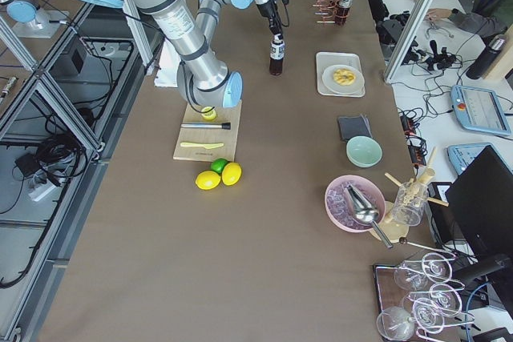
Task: Place tea on tray
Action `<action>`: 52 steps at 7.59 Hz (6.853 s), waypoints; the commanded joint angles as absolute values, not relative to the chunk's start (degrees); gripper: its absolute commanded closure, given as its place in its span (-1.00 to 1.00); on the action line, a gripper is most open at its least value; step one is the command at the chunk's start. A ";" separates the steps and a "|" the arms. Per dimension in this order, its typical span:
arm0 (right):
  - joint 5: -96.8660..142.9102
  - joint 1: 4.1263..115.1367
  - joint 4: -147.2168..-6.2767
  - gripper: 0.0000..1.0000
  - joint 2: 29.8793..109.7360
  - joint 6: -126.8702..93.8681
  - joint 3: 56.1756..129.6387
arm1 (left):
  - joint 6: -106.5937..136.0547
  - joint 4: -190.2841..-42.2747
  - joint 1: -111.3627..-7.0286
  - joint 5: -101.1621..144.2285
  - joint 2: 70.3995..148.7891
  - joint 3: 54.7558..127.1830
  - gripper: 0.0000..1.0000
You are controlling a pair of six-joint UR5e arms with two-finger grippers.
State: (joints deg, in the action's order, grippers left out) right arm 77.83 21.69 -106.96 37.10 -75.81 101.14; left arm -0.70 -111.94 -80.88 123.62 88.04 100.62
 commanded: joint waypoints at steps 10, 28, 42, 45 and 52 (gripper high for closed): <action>90.25 37.86 -107.58 1.00 26.68 -73.13 91.47 | -0.70 -111.88 -80.86 123.66 88.15 100.72 -0.97; 88.86 39.11 -84.46 1.00 6.68 -84.11 43.15 | 1.76 -111.80 -80.68 123.57 90.62 100.63 -0.97; 93.04 40.94 -97.84 -1.00 5.97 -74.39 54.16 | 1.76 -111.80 -80.68 123.75 90.44 101.42 -0.97; 97.37 42.62 -111.85 -1.00 24.95 -70.76 86.27 | 1.93 -111.71 -81.21 128.85 89.74 101.25 -0.97; 125.14 72.20 -112.15 -1.00 75.69 -13.21 107.94 | -3.07 -92.55 -89.04 127.31 86.68 97.49 -0.97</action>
